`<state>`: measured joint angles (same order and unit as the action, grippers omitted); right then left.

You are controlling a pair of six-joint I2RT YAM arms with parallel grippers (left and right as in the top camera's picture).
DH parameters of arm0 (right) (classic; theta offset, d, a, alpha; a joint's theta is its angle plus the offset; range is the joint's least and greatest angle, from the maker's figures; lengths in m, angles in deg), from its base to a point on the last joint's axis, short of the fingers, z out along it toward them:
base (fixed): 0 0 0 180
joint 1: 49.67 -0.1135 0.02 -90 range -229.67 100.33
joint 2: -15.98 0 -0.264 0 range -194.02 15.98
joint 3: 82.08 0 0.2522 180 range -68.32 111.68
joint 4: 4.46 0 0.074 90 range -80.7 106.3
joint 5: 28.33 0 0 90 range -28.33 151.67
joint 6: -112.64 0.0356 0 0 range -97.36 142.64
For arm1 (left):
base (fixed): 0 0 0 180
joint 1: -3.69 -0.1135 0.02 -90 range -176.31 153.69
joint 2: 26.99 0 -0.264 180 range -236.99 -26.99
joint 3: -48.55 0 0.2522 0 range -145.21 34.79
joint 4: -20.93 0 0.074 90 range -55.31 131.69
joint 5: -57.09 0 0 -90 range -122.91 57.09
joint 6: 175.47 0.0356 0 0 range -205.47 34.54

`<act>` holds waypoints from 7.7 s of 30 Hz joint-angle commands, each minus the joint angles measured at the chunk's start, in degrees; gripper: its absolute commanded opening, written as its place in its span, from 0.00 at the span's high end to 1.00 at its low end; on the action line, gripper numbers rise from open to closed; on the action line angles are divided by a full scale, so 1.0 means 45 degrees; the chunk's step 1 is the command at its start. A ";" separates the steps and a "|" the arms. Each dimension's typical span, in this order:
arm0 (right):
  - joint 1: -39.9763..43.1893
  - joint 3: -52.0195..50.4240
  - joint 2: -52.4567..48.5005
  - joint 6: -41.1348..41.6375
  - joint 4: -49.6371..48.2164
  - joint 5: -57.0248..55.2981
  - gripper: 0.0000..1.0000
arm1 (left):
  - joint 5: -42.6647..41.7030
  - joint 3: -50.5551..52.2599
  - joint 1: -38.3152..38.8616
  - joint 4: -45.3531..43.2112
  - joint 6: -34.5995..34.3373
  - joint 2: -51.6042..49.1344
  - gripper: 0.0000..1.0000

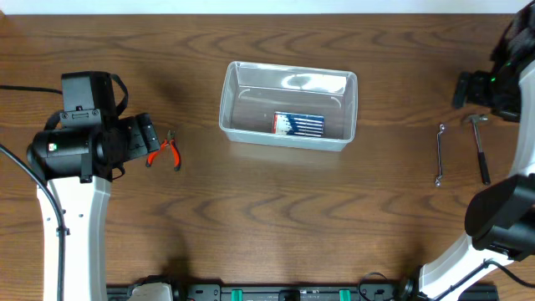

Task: Pack container
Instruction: 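Move the right gripper to the chrome wrench and grasp it, then carry the wrench into the container and release it, then move the right gripper to the claw hammer and grasp its handle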

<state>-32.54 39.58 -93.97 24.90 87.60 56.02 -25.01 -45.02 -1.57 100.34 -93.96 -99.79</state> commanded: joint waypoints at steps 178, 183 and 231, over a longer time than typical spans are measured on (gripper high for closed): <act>0.2191 0.2191 -0.0194 -0.6198 0.0306 0.1943 0.01 | 0.0010 -0.0151 -0.0078 0.0010 0.0311 -0.0010 0.02; 0.2633 0.2055 -0.2108 -0.6567 0.0117 0.1758 0.01 | 0.0015 -0.0151 -0.0078 0.0034 0.0311 -0.0010 0.02; 0.2817 0.0452 -0.6441 -0.5416 -0.3196 0.0787 0.01 | 0.0015 -0.0151 -0.0078 0.0102 0.0301 -0.0010 0.02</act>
<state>-20.65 44.08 -121.62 -1.28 74.29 60.43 -25.03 -45.02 -1.57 100.64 -92.91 -99.79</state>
